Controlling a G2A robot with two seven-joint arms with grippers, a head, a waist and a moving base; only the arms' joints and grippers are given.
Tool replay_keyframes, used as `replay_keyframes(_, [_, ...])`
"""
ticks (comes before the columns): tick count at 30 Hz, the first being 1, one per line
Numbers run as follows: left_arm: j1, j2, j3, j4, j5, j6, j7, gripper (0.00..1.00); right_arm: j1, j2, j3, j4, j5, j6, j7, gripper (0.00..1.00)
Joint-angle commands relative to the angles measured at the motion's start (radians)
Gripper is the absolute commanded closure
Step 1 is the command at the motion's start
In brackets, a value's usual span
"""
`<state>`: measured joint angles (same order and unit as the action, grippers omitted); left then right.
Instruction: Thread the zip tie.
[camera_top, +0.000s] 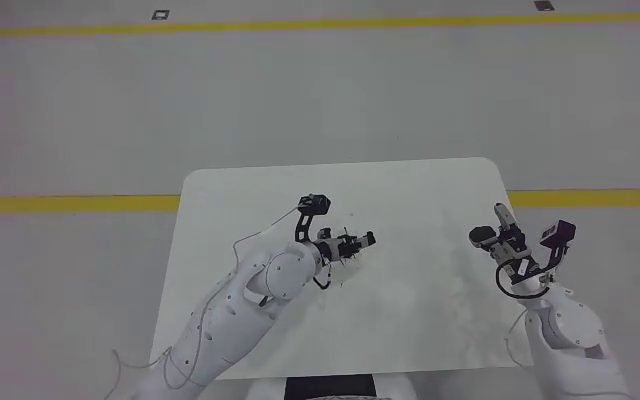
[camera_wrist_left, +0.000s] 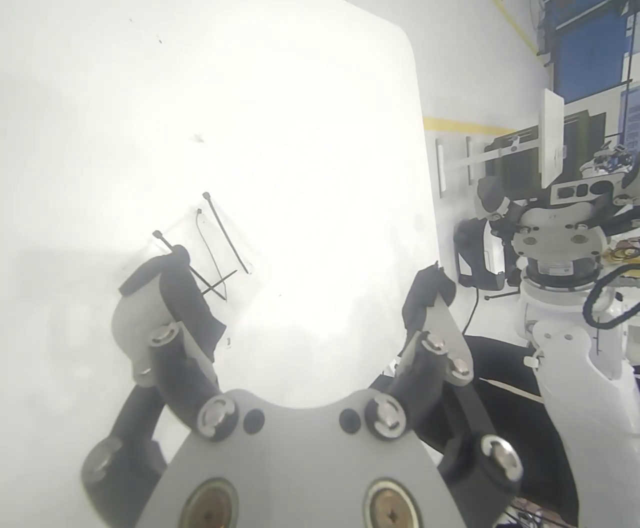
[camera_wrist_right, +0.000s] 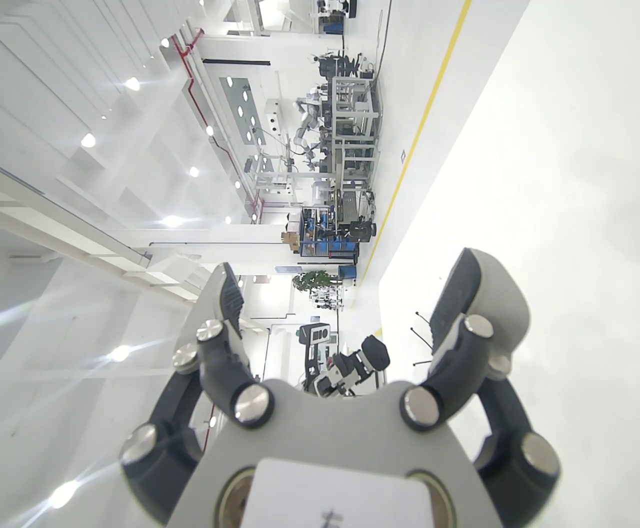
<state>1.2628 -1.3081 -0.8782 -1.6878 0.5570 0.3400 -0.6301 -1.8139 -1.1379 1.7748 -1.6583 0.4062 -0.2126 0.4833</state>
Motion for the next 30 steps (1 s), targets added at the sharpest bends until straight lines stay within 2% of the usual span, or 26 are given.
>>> replay_keyframes(1, [0.0,0.0,0.0,0.0,0.0,0.0,0.0,0.0,0.0,0.0,0.0,0.0,0.0,0.0,0.0,0.0])
replay_keyframes(4, [-0.006,-0.007,0.022,0.016,0.031,0.0,0.017,0.0,0.0,0.0,0.0,0.0,0.0,0.0,0.0,0.0])
replay_keyframes(8, [-0.03,-0.039,0.038,0.08,0.072,0.0,0.008,0.0,0.0,0.0,0.0,0.0,0.0,0.0,0.0,0.0])
replay_keyframes(10, [-0.04,-0.065,0.04,0.12,0.107,0.0,-0.013,0.0,0.0,0.0,0.0,0.0,0.0,0.0,0.0,0.0])
replay_keyframes(13, [-0.046,-0.111,0.016,0.172,0.149,0.0,-0.065,0.0,0.0,0.0,0.0,0.0,0.0,0.0,0.0,0.0])
replay_keyframes(16, [-0.035,-0.162,-0.023,0.188,0.203,0.0,-0.129,0.0,0.0,0.0,0.0,0.0,0.0,0.0,0.0,0.0])
replay_keyframes(17, [-0.034,-0.172,-0.027,0.181,0.23,0.0,-0.149,0.0,0.0,0.0,0.0,0.0,0.0,0.0,0.0,0.0])
replay_keyframes(25, [-0.034,-0.172,-0.027,0.181,0.23,0.0,-0.149,0.0,0.0,0.0,0.0,0.0,0.0,0.0,0.0,0.0])
replay_keyframes(28, [-0.018,-0.174,-0.056,0.186,0.208,0.0,-0.102,0.0,0.0,0.0,0.0,0.0,0.0,0.0,0.0,0.0])
replay_keyframes(30, [-0.005,-0.18,-0.076,0.19,0.212,0.0,-0.099,0.0,0.0,0.0,0.0,0.0,0.0,0.0,0.0,0.0])
